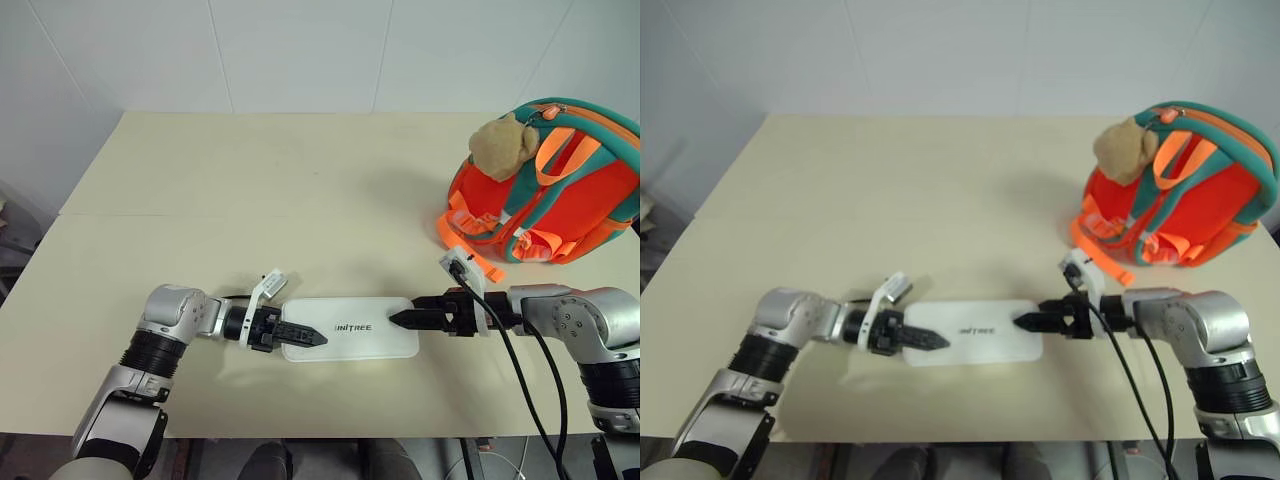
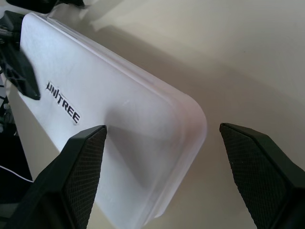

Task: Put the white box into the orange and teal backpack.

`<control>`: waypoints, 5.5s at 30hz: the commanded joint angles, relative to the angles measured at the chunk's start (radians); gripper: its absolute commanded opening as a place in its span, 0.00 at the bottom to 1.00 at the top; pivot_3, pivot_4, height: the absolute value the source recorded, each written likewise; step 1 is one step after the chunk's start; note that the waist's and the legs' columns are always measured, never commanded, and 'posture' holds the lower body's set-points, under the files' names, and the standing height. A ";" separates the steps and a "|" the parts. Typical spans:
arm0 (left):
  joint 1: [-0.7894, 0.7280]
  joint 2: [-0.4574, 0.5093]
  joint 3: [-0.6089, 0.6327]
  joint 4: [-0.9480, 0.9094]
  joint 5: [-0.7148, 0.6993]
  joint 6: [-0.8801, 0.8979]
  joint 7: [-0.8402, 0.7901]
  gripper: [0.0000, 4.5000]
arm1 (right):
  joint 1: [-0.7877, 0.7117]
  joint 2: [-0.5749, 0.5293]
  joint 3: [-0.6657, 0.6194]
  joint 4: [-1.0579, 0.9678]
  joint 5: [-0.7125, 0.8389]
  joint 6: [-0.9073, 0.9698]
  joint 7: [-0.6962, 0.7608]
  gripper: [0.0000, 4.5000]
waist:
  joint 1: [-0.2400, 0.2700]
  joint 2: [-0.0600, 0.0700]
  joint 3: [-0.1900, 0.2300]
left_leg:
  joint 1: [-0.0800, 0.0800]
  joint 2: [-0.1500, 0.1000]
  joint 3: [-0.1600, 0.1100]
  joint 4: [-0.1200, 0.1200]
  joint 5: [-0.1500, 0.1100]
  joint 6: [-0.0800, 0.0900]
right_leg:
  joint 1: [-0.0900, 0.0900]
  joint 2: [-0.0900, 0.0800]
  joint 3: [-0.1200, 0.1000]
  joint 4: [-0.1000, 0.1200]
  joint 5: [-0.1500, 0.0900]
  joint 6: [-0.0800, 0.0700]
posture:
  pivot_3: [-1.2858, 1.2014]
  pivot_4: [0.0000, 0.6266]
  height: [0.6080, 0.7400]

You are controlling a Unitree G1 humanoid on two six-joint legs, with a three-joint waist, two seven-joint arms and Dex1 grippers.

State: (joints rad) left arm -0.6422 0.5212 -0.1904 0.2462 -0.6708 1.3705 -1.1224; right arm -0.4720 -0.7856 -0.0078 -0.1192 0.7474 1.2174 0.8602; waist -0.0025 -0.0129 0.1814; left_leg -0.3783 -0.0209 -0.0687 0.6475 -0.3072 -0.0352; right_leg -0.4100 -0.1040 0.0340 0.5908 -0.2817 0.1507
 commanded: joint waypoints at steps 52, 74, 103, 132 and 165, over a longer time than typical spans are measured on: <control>0.187 0.219 0.180 -0.237 0.104 -0.678 -0.142 0.29 | -0.182 0.144 -0.397 0.417 -0.242 -0.712 -0.325 1.00 | -0.006 0.001 0.001 | 0.000 0.001 0.005 -0.001 0.002 0.001 | -0.002 0.001 0.001 0.010 -0.001 -0.001 | 0.52 0.24 1.00; 0.167 0.306 0.278 -0.118 0.127 -0.729 -0.142 0.29 | -0.319 0.192 -0.259 0.353 -0.102 -0.537 -0.028 0.12 | -0.032 0.003 0.002 | 0.000 0.003 0.006 -0.001 0.003 -0.001 | -0.004 0.002 0.002 0.012 -0.001 -0.002 | 0.52 0.24 1.00; 0.168 0.388 0.476 -0.044 0.088 -0.842 -0.171 0.29 | -0.028 -0.117 -0.223 -0.101 0.844 0.197 -0.154 0.12 | -0.022 -0.001 0.002 | -0.010 -0.002 0.010 0.004 -0.004 0.009 | -0.017 -0.009 -0.005 0.015 0.000 0.000 | 0.52 0.24 1.00; -0.157 0.334 0.335 -0.208 -0.033 -0.782 -0.217 0.29 | 0.007 -0.050 -0.070 -0.056 0.387 0.029 0.110 0.12 | -0.024 -0.002 0.001 | -0.009 0.000 0.020 0.012 -0.004 0.011 | -0.016 -0.005 -0.003 0.022 0.001 0.000 | 0.52 0.24 1.00; -0.568 0.269 0.059 0.296 0.432 -1.185 -0.412 0.29 | -0.161 0.031 -0.185 -0.078 0.615 0.107 -0.092 0.12 | -0.022 -0.004 0.001 | -0.010 0.000 0.020 0.016 -0.005 0.013 | -0.016 -0.005 -0.003 0.023 0.002 0.002 | 0.52 0.24 1.00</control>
State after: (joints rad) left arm -1.1714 0.8009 -0.1213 0.5529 -0.2547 0.1870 -1.5007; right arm -0.6169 -0.7641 -0.1650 -0.1831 1.3307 1.3339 0.7710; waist -0.0249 -0.0173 0.1827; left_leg -0.3887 -0.0213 -0.0482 0.6636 -0.3127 -0.0222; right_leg -0.4260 -0.1091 0.0310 0.6136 -0.2797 0.1524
